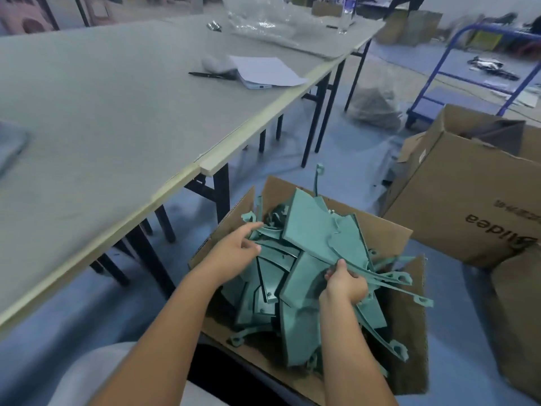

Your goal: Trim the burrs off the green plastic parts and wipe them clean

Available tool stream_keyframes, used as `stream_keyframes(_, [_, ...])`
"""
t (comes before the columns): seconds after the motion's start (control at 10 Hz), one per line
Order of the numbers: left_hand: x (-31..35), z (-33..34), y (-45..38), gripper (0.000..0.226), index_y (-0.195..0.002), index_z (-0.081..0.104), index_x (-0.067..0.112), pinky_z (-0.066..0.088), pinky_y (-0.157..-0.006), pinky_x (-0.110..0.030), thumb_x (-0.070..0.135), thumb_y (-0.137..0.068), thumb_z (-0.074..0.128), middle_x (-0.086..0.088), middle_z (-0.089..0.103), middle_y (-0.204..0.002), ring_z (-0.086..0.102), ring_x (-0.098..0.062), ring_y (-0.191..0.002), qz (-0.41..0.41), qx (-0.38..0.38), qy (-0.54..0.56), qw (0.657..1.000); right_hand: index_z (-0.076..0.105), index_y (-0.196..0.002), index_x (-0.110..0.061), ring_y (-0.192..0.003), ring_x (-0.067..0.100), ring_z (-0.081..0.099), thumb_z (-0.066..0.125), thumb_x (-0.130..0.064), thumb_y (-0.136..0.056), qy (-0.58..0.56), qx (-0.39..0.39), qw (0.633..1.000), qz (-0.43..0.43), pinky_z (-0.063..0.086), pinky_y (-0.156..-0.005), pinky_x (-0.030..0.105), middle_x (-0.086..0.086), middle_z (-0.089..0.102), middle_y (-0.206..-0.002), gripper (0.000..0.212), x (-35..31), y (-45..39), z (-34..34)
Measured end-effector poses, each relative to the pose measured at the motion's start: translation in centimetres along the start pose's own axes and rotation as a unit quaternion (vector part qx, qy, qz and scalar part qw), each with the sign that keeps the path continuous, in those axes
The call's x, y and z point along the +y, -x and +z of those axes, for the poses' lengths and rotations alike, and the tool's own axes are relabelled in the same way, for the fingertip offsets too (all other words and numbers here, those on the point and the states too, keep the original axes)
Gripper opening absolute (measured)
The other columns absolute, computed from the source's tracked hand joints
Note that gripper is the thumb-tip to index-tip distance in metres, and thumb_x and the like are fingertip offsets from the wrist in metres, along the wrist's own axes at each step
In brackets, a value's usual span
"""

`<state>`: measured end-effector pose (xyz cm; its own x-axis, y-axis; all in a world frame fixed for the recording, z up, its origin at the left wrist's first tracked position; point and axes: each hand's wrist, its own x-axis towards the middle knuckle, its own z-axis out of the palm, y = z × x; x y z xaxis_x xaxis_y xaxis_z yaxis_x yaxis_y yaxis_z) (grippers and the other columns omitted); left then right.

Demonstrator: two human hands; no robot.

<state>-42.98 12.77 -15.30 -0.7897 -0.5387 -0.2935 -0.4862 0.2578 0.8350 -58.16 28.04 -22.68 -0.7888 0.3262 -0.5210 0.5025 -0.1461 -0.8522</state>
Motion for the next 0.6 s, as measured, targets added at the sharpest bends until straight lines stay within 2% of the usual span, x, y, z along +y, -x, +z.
stream_keyframes(0.1, [1.1, -0.8, 0.2, 0.033, -0.131, 0.054, 0.037, 0.048, -0.093, -0.032, 0.034, -0.098, 0.052, 0.011, 0.065, -0.107, 0.061, -0.007, -0.100, -0.005, -0.004, -0.007, 1.000, 0.053, -0.112, -0.001, -0.080, 0.029, 0.061, 0.064, -0.019, -0.092, -0.035, 0.038, 0.998, 0.045, 0.052, -0.071, 0.039, 0.013, 0.062, -0.097, 0.030, -0.1, 2.1, 0.4])
stream_keyframes(0.2, [2.9, -2.1, 1.7, 0.026, -0.123, 0.057, 0.035, 0.047, -0.099, -0.034, 0.028, -0.099, 0.050, 0.007, 0.068, -0.109, 0.064, -0.005, -0.098, 0.012, -0.014, 0.029, 0.999, 0.039, -0.127, -0.014, -0.096, 0.027, 0.056, 0.048, -0.011, -0.095, -0.183, 0.078, 0.975, 0.101, 0.050, -0.079, 0.043, 0.004, 0.049, -0.114, 0.033, -1.4, 5.5, 1.1])
stream_keyframes(0.3, [4.5, -5.3, 4.1, 0.024, -0.119, 0.058, 0.035, 0.052, -0.085, -0.023, 0.024, -0.101, 0.047, 0.008, 0.071, -0.105, 0.067, -0.006, -0.094, 0.054, 0.009, 0.035, 0.998, 0.041, -0.125, -0.012, -0.093, 0.025, 0.050, 0.040, -0.002, -0.094, -0.198, 0.064, 0.975, 0.073, 0.038, -0.072, 0.030, 0.011, 0.041, -0.131, 0.032, -2.7, 10.5, 3.2])
stream_keyframes(0.4, [5.0, -10.6, 7.9, 0.023, -0.112, 0.061, 0.024, 0.050, -0.068, -0.015, 0.012, -0.102, 0.044, 0.006, 0.071, -0.093, 0.066, -0.011, -0.081, 0.098, 0.100, 0.096, 0.985, 0.042, -0.112, -0.012, -0.081, 0.022, 0.046, 0.043, 0.005, -0.092, -0.191, -0.120, 0.974, 0.004, 0.037, -0.059, 0.019, 0.012, 0.045, -0.110, 0.026, -4.0, 18.7, 6.9])
stream_keyframes(0.5, [4.5, -16.9, 13.1, 0.030, -0.098, 0.062, 0.030, 0.046, -0.074, -0.019, 0.007, -0.101, 0.043, 0.008, 0.070, -0.088, 0.064, -0.009, -0.085, 0.116, 0.261, 0.102, 0.953, 0.048, -0.099, -0.016, -0.071, 0.018, 0.044, 0.043, 0.007, -0.092, -0.176, -0.388, 0.903, -0.055, 0.039, -0.064, 0.024, 0.013, 0.047, -0.098, 0.025, -4.2, 30.4, 10.6])
stream_keyframes(0.6, [3.8, -22.0, 18.2, 0.037, -0.092, 0.065, 0.032, 0.046, -0.079, -0.010, 0.001, -0.096, 0.046, 0.015, 0.070, -0.088, 0.063, 0.001, -0.089, 0.130, 0.425, 0.073, 0.893, 0.053, -0.085, -0.022, -0.067, 0.000, 0.050, 0.046, 0.006, -0.088, -0.124, -0.590, 0.785, -0.141, 0.039, -0.064, 0.015, 0.000, 0.053, -0.084, 0.029, -3.9, 42.3, 11.6])
